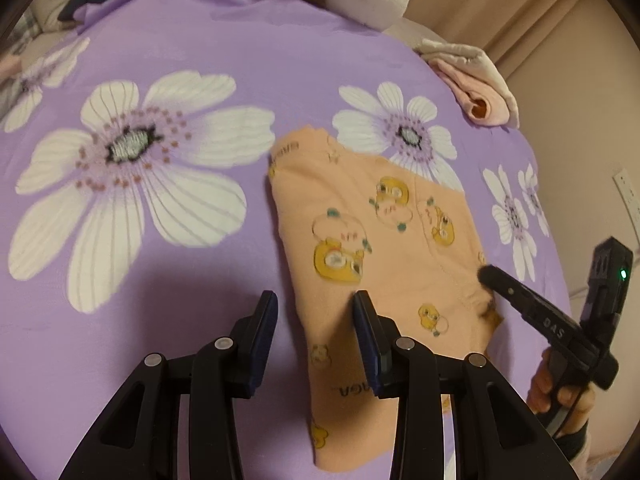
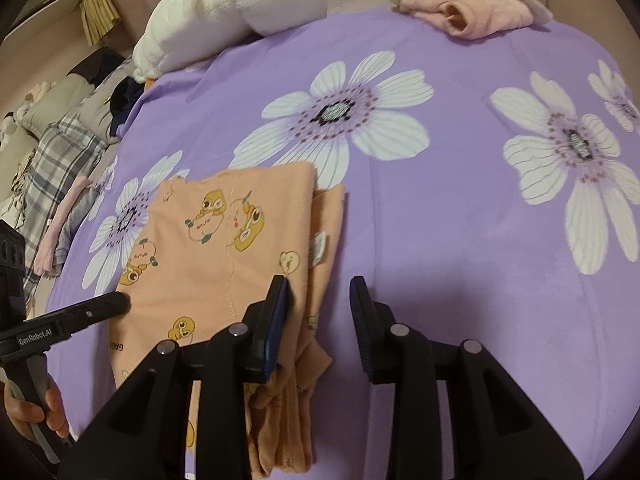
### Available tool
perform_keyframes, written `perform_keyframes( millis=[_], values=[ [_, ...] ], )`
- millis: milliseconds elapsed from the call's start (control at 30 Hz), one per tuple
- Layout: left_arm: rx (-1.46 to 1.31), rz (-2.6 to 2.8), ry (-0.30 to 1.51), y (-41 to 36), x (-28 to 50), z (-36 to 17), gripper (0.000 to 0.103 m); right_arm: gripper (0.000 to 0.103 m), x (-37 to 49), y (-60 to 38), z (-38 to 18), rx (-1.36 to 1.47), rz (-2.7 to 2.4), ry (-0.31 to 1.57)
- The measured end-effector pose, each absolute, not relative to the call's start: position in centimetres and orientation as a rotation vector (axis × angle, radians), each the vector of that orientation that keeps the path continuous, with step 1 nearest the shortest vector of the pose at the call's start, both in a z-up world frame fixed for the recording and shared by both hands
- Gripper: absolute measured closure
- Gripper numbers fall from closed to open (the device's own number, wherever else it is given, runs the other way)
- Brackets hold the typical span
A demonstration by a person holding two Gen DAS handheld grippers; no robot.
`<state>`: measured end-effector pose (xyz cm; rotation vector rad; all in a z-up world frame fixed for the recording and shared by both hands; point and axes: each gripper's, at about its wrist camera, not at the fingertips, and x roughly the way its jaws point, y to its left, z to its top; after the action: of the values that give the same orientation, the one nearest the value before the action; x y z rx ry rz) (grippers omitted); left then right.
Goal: Fold small clothes
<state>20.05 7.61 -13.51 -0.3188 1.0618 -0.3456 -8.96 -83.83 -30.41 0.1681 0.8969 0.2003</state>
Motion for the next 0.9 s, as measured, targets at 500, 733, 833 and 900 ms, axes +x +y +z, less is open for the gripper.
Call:
perform_keyframes(
  millis=[500,733,833,900],
  values=[
    [-0.152,-0.343,1.075,1.7,24.6,-15.0,0.066,0.09,-12.9,-78.3,-31.1,-0.017,0.431,0.903],
    [-0.21,-0.355,1.059,2.7,23.1,-14.0,0.066,0.094,-12.9,-78.7,-32.4,-0.054,0.396,0.951],
    [-0.215,-0.386,1.028,3.1,20.9,-12.9,0.066,0.091,-13.4,-79.1,-31.4,-0.036,0.395,0.915],
    [-0.213,-0.402,1.001,3.4,19.3,-12.5,0.066,0.088,-13.5,-79.4,-30.4,-0.012,0.391,0.871]
  ],
)
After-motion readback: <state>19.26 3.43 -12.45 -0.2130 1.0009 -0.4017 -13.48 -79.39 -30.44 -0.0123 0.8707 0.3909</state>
